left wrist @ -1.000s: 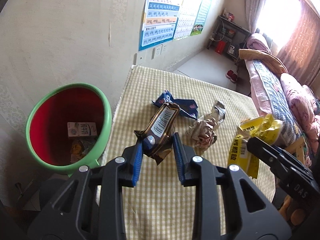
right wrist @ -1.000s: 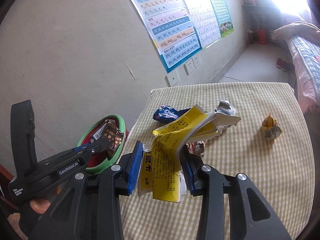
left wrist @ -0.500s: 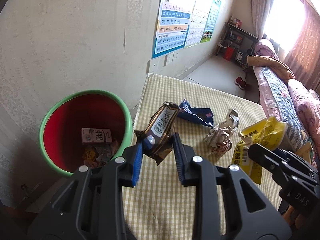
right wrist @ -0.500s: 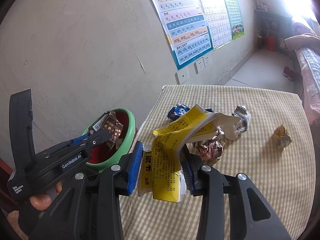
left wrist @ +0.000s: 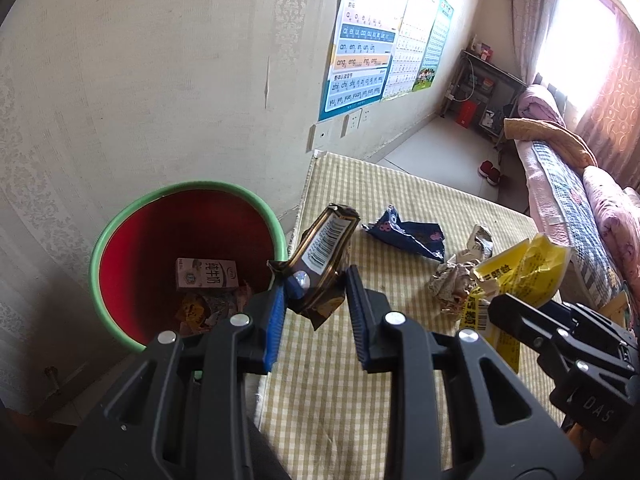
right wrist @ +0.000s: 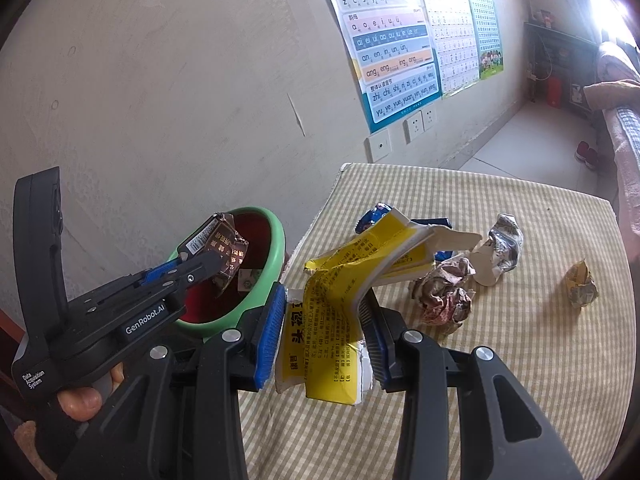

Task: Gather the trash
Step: 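Carry both held wrappers over the green bucket, then open both tools to drop the wrappers into the green bucket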

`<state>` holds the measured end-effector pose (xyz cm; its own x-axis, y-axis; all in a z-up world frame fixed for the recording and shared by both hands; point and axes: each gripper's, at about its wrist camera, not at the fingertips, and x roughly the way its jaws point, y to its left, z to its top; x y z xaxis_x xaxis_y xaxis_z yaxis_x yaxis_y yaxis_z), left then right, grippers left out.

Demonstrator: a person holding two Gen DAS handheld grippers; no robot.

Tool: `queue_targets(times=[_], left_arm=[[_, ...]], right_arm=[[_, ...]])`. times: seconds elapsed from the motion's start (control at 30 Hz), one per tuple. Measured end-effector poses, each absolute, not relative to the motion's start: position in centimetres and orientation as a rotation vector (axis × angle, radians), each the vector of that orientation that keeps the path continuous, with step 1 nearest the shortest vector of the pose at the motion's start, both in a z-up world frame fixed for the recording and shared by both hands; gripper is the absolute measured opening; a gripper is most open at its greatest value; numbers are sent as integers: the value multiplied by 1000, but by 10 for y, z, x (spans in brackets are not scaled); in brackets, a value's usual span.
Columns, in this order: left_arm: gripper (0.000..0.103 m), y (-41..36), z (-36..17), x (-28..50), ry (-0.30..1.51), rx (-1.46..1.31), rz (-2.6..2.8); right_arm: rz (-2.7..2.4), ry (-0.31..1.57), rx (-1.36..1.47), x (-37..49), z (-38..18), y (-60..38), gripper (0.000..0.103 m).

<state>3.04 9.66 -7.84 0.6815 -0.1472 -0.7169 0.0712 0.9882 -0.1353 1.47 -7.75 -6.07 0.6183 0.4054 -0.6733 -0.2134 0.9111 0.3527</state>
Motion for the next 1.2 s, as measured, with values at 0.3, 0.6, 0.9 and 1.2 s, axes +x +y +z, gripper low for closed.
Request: queue_targets(times=[0.3,0.6,0.9,1.2], left_arm=[[28,117,-81,32,810,-130,-89],[28,138,-79,34,801,-145,-49],[28,166,-80,40,793,-163,7],[28,212,-90,66,806,-191,83]], right_arm=[[386,843,226,20,-64,-61,37],[423,838,199,29,-63,-40,38],[467,842,175,44,-67,-14,38],[549,855,122,77,-72,28,38]])
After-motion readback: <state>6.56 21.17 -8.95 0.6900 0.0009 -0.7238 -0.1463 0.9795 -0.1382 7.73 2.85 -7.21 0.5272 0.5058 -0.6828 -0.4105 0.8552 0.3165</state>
